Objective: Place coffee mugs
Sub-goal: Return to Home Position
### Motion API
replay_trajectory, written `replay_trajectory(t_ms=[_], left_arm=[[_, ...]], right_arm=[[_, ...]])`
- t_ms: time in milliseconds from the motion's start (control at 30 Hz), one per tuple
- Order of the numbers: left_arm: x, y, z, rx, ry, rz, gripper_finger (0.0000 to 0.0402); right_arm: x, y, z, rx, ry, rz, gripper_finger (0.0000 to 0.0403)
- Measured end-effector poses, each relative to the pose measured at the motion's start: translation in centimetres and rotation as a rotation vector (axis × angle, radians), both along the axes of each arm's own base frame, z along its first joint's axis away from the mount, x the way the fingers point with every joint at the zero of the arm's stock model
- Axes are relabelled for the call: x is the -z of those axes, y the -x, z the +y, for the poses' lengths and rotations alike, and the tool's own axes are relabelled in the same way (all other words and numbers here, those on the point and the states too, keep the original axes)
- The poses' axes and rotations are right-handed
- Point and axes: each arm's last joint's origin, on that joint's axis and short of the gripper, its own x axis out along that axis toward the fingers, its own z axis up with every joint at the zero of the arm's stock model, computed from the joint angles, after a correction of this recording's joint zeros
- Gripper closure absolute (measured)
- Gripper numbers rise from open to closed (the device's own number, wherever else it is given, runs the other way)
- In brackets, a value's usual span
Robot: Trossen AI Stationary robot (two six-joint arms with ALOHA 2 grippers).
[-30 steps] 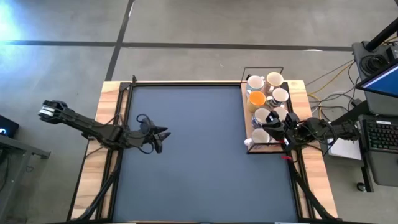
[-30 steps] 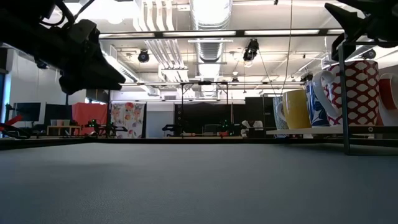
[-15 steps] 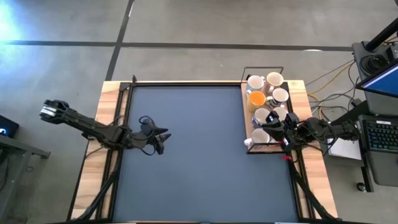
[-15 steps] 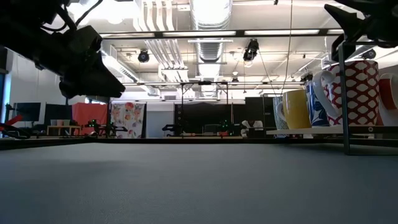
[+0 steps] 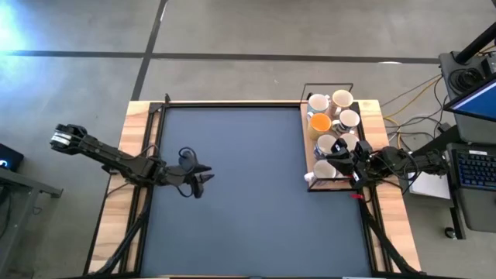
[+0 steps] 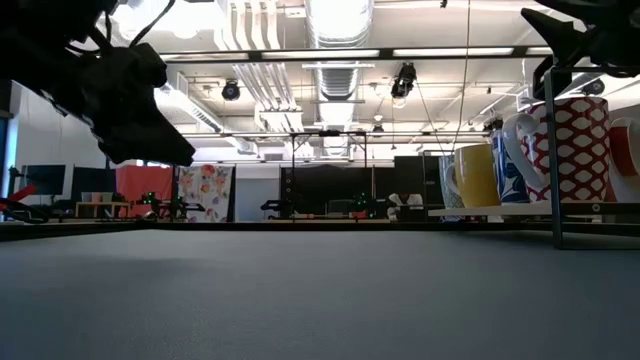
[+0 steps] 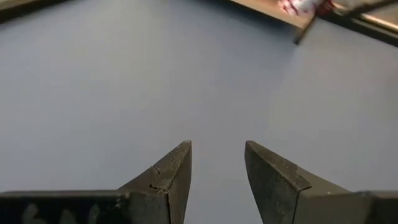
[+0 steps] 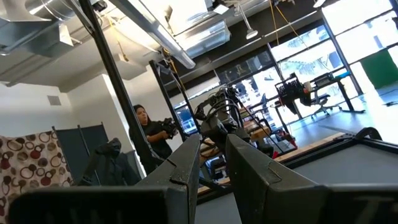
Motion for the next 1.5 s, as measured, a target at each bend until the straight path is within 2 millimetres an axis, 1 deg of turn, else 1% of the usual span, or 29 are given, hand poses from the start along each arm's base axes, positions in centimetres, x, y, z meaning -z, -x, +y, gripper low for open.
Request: replay_trajectory(t_ms=[267, 467, 533, 633, 700, 933, 1033, 1200, 1367, 1500], left_arm=[[0.1, 0.0, -0.5, 0.178, 0.031, 0.04, 0.0269], [0.2, 0.0, -0.5, 0.228, -0.001, 0.059, 0.0269], [0.2, 0.5, -0.4, 0.224, 0.009, 0.039, 0.0269], [0.3, 1.6, -0.1, 0.219, 0.034, -0.05, 0.0269], [1.1, 2.5, 0.2, 0.224, 0.029, -0.072, 0.0269], [3.0, 4.4, 0.7, 0.234, 0.03, -0.198, 0.0269], [2.9, 4.7, 0.8, 0.246, -0.004, -0.179, 0.0269], [2.5, 5.1, 0.9, 0.249, -0.009, -0.227, 0.0269], [2.9, 5.9, 1.3, 0.217, -0.043, -0.166, 0.0269], [2.4, 6.1, 1.3, 0.217, -0.063, -0.211, 0.0269]], right_arm=[[0.0, 0.0, 0.0, 0.0, 0.0, 0.0, 0.0335], [0.0, 0.0, 0.0, 0.0, 0.0, 0.0, 0.0335], [0.0, 0.0, 0.0, 0.0, 0.0, 0.0, 0.0335], [0.0, 0.0, 0.0, 0.0, 0.0, 0.0, 0.0335], [0.0, 0.0, 0.0, 0.0, 0.0, 0.002, 0.0335], [0.0, 0.0, 0.0, 0.0, 0.0, 0.005, 0.0335], [0.1, 0.0, 0.0, -0.001, 0.001, 0.005, 0.0335], [0.1, 0.0, 0.0, -0.001, 0.001, 0.005, 0.0335], [0.1, 0.0, 0.0, -0.001, 0.001, 0.005, 0.0335], [0.1, 0.0, 0.0, -0.001, 0.001, 0.005, 0.0335]])
